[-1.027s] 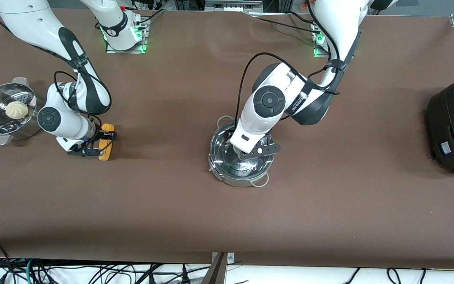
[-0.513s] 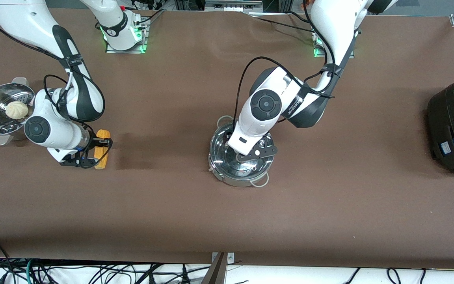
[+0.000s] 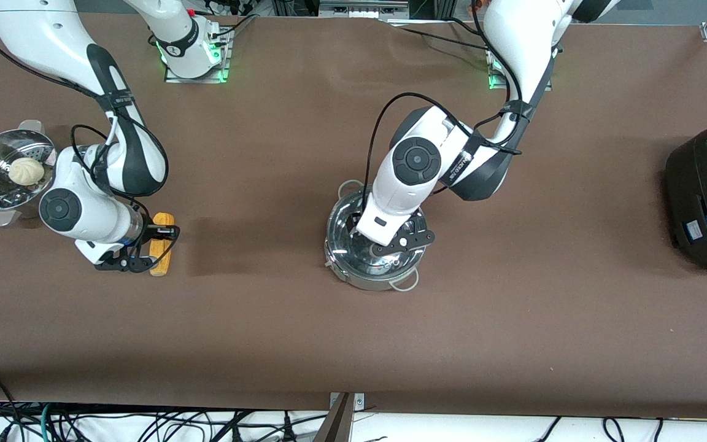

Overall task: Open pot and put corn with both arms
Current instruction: 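Grasp the corn with the right gripper while the left gripper grasps the knob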

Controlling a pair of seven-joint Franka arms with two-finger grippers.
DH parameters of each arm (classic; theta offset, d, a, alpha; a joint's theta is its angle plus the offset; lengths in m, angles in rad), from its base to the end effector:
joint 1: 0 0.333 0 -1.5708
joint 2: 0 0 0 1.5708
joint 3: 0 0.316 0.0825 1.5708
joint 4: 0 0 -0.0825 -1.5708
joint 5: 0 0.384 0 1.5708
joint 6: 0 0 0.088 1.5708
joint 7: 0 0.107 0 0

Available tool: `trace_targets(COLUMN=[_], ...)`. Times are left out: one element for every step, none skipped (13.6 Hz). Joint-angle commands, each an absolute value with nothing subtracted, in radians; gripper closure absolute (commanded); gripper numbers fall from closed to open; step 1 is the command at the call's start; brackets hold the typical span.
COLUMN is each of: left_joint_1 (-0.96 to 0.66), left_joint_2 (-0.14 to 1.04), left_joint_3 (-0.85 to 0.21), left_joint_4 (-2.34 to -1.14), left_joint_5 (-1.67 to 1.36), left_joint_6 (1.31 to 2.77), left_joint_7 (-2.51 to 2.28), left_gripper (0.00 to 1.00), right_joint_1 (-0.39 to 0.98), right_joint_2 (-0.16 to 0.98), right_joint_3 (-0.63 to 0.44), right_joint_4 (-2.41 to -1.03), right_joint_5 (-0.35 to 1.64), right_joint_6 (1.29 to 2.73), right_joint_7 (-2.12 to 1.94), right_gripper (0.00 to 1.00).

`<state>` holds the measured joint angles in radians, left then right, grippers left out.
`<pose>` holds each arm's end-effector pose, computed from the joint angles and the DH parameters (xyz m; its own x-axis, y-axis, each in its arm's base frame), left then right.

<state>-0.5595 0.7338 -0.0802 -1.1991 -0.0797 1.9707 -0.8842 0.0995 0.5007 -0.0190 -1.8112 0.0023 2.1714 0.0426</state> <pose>0.6110 -0.4405 0.3516 0.9550 0.2867 -0.0757 0.2937 -0.9496 0.1093 0.6331 0.0519 0.2540 0.9895 0.0368 -0.1395 0.0391 -0.9991 0.0134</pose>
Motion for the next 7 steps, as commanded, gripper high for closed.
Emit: trace_targets(left_joint_1=[-0.575,-0.575,-0.575,-0.575,-0.575,-0.575,-0.575], left_joint_2=[0.776,0.779,0.782,0.782,0.781,0.779,0.776], left_joint_3=[-0.071,-0.071,-0.072,-0.072,-0.072,-0.074,-0.074], left_joint_4=[-1.169,-1.169,-1.169,-1.169,-1.167,-1.166,-1.166], left_joint_5=[-0.017,-0.017,-0.017,-0.017,-0.018,-0.018,-0.018], left_joint_6=[1.976,1.976,1.976,1.976,1.976,1.974,1.973], left_joint_7=[-0.913,-0.913,-0.911,-0.913,-0.913,-0.914,-0.914], left_gripper=[0.13,0.23,0.31,0.36,0.37,0.38,0.39], right_joint_1=[0.113,0.115,0.115,0.115,0.115,0.117,0.117], right_joint_2=[0.511,0.509,0.506,0.503,0.500,0.496,0.495], right_joint_3=[-0.020,-0.020,-0.020,-0.020,-0.020,-0.020,-0.020], right_joint_4=[-1.784,-1.784,-1.784,-1.783,-1.782,-1.782,-1.781], right_joint_5=[0.009,0.009,0.009,0.009,0.009,0.009,0.008], right_joint_6=[2.137,2.135,2.129,2.108,2.099,2.089,2.080], right_joint_7=[0.049,0.048,0.046,0.048,0.048,0.048,0.048], right_gripper=[1.00,1.00,1.00,1.00,1.00,1.00,1.00])
